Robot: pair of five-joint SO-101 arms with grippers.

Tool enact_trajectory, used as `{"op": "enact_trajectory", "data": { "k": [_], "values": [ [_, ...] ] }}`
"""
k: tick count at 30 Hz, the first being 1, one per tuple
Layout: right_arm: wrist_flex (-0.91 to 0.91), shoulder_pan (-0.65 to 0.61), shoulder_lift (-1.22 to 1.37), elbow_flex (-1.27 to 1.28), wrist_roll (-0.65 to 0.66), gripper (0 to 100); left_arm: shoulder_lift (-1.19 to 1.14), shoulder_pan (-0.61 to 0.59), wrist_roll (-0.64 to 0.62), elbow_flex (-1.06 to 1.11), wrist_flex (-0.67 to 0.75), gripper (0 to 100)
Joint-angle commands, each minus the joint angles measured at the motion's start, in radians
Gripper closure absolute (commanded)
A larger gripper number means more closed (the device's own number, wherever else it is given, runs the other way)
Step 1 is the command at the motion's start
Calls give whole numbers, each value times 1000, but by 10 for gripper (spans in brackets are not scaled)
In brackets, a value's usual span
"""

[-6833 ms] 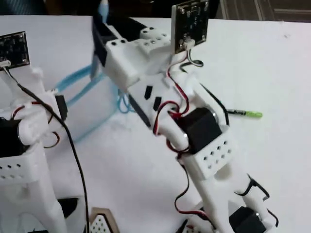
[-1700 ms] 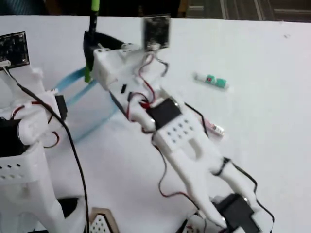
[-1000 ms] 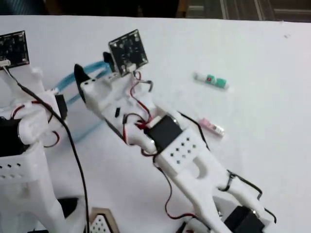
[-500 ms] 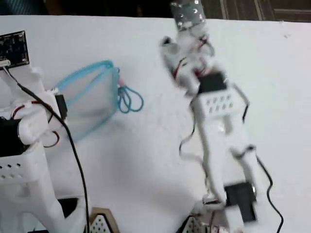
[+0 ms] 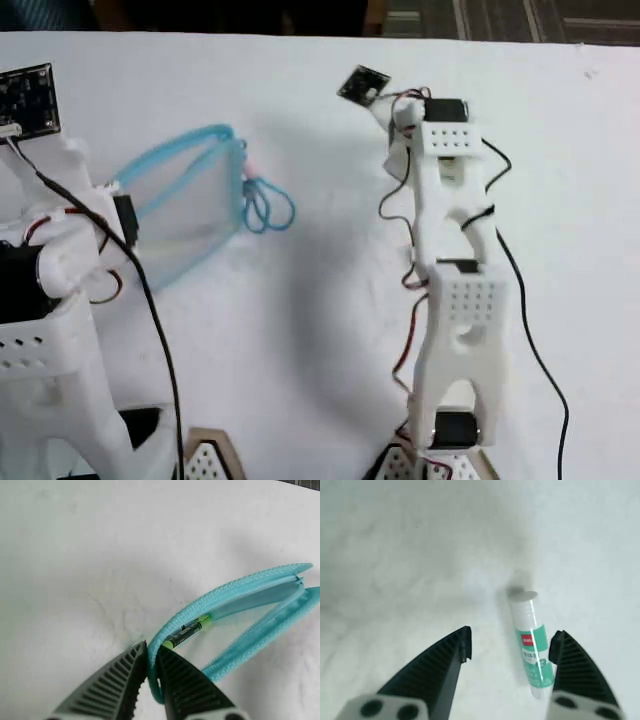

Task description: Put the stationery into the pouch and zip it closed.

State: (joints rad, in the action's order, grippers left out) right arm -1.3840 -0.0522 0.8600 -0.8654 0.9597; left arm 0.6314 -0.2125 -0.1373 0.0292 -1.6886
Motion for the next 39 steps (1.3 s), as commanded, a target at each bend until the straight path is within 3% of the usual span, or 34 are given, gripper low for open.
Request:
{"op": "enact_trajectory", "data": {
  "k": [1, 9, 15, 18, 24, 32, 39],
  "values": [
    [-41, 39, 160, -245, 12, 744, -25, -4, 5, -5, 12, 976],
    [-194, 101, 410, -560, 14, 758, -25, -4, 5, -5, 12, 976],
    [-237, 94, 441, -617, 15, 992, -25, -2, 5, -3, 12, 976],
    [-277, 87, 432, -628, 14, 947, -25, -2, 5, -3, 12, 976],
    [-381, 64, 375, -729, -2, 979, -25, -4, 5, -3, 12, 976],
    [-383, -16, 220, -801, -333, 981, -25, -4, 5, -3, 12, 976],
    [-383, -128, -51, -801, -738, 981, -25, -4, 5, -3, 11, 976]
  ]
}}
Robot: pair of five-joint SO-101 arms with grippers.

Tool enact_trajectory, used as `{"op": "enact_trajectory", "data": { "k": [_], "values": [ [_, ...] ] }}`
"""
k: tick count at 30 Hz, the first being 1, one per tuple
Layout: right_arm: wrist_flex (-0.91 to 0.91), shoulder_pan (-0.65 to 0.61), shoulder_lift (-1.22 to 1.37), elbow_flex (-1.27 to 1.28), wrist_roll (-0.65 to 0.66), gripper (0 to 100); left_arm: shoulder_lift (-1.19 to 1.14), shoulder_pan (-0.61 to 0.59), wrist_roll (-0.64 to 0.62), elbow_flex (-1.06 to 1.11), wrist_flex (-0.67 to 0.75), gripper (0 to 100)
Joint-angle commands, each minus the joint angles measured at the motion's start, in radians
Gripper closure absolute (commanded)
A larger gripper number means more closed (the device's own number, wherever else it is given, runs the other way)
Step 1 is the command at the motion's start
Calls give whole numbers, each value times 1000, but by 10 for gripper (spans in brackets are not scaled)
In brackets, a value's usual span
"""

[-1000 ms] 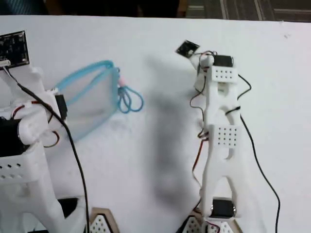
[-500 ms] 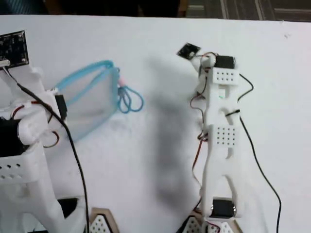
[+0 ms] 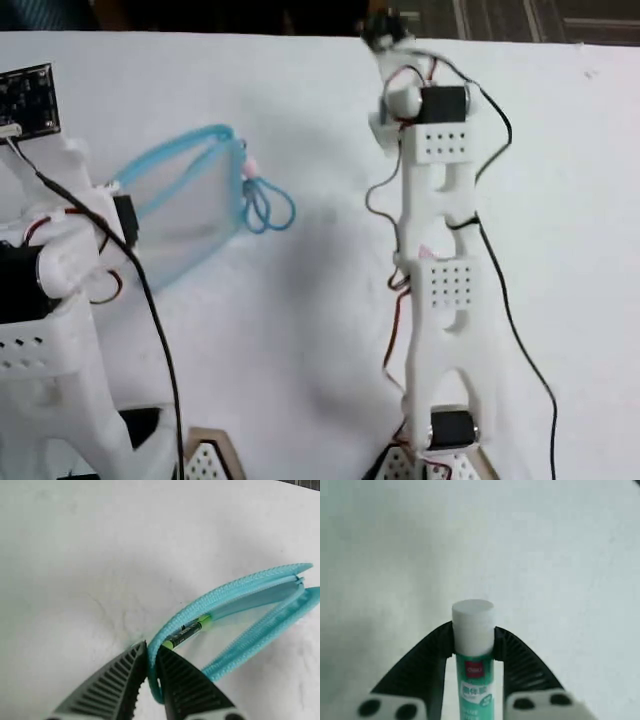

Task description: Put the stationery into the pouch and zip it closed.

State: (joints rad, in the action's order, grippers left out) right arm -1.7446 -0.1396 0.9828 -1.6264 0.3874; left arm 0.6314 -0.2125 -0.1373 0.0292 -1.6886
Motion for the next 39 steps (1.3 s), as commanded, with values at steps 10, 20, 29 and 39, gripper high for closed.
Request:
{"op": "enact_trajectory", "data": {
  "k": [10, 20, 29, 39],
  "values": [
    [-22, -266, -550, -40, -644, 981, -25, -4, 5, -3, 11, 976],
    [-27, -383, -828, -34, -657, 981, -25, -4, 5, -3, 11, 976],
    [-27, -384, -1188, 413, -580, 981, -25, -4, 5, -3, 11, 976],
    [122, -392, -1455, 1180, -582, 981, -25, -4, 5, -3, 11, 976]
  ]
}}
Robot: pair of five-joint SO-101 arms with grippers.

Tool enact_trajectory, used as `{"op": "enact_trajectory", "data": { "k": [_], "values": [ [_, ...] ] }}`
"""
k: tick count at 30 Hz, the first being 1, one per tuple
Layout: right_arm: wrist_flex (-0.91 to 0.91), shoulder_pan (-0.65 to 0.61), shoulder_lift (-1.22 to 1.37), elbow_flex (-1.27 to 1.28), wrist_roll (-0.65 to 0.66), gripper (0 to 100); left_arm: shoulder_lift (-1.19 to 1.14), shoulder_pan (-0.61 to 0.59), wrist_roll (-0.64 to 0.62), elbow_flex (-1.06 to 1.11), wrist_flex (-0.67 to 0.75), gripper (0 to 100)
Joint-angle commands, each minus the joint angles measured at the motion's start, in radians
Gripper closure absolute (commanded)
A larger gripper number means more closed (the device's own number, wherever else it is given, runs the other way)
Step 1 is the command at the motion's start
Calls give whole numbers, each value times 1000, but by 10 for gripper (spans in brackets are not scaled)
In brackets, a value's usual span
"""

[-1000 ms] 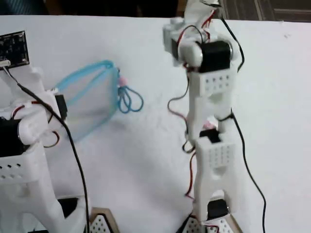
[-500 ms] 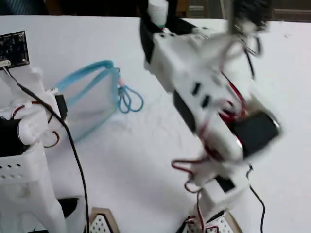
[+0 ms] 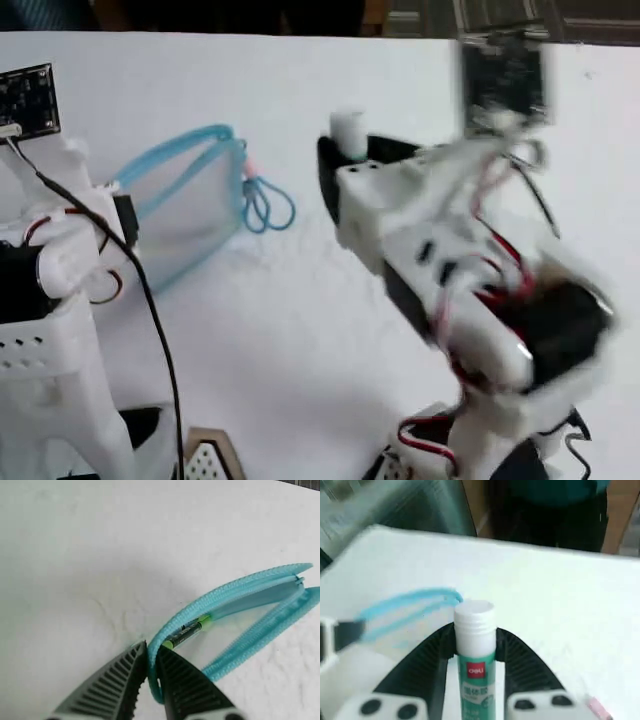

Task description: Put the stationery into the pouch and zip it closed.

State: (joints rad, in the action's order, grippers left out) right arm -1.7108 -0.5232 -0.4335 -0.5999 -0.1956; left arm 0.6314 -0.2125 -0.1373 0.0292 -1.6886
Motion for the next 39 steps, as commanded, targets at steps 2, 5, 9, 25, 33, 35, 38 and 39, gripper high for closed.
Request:
{"op": "enact_trajectory", "data": {
  "k": [2, 5, 9, 25, 33, 35, 38, 39],
  "values": [
    [203, -8, -39, 245, 0, 981, -25, -4, 5, -3, 11, 976],
    [409, -62, -48, 356, -55, 981, -25, -4, 5, -3, 9, 976],
    [667, -177, -44, 433, -183, 981, -25, -4, 5, -3, 9, 976],
    [1380, -222, 64, 717, -227, 981, -25, -4, 5, -3, 9, 976],
    [1374, -225, 180, 750, -224, 981, -25, -4, 5, -3, 11, 976],
    [1372, -242, 180, 778, -226, 981, -25, -4, 5, -3, 11, 976],
    [1372, -257, 180, 830, -222, 981, -25, -4, 5, -3, 11, 976],
    [1371, -259, 180, 847, -222, 981, -25, -4, 5, -3, 11, 976]
  ]
}}
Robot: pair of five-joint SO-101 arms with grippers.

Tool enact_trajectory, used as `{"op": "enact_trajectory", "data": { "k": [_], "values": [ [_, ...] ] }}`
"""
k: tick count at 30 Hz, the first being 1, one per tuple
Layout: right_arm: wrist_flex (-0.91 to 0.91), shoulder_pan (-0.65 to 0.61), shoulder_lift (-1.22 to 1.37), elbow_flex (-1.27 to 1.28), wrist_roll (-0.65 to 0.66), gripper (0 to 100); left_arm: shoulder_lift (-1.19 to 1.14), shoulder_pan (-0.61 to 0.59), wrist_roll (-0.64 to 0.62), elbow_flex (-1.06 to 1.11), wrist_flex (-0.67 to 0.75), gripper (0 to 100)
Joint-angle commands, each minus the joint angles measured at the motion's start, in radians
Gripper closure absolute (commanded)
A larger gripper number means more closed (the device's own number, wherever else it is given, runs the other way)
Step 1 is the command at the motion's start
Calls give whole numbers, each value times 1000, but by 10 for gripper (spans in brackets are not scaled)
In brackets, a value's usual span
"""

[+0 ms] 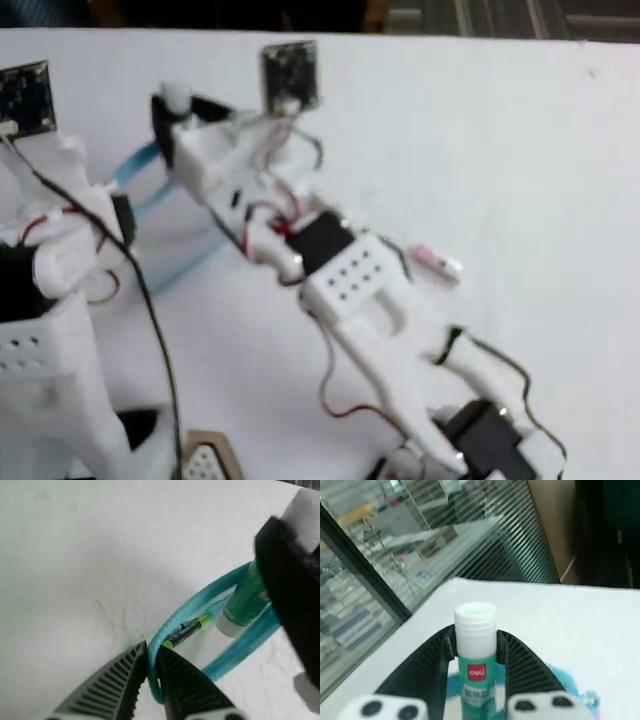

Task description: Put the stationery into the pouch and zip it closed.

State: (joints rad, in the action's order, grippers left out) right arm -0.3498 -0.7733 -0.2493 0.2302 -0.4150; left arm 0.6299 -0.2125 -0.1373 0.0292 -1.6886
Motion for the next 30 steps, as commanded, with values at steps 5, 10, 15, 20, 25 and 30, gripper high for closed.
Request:
{"op": "enact_trajectory", "data": {
  "k": [5, 10, 15, 20, 25, 30],
  "values": [
    [-53, -51, -39, 51, 84, 944, -24, -4, 5, -3, 11, 976],
    [-113, -85, -125, 44, 97, 728, -24, -4, 5, -3, 11, 976],
    [-147, -53, -226, 43, 97, 714, -24, -4, 5, -3, 11, 976],
    [-165, 38, -314, 38, 106, 738, -24, -4, 5, -3, 11, 976],
    [-357, 292, -303, -46, 278, 744, -24, -4, 5, -3, 11, 976],
    [-619, 539, -177, -74, 641, 744, -24, -4, 5, -3, 11, 976]
  ]
}}
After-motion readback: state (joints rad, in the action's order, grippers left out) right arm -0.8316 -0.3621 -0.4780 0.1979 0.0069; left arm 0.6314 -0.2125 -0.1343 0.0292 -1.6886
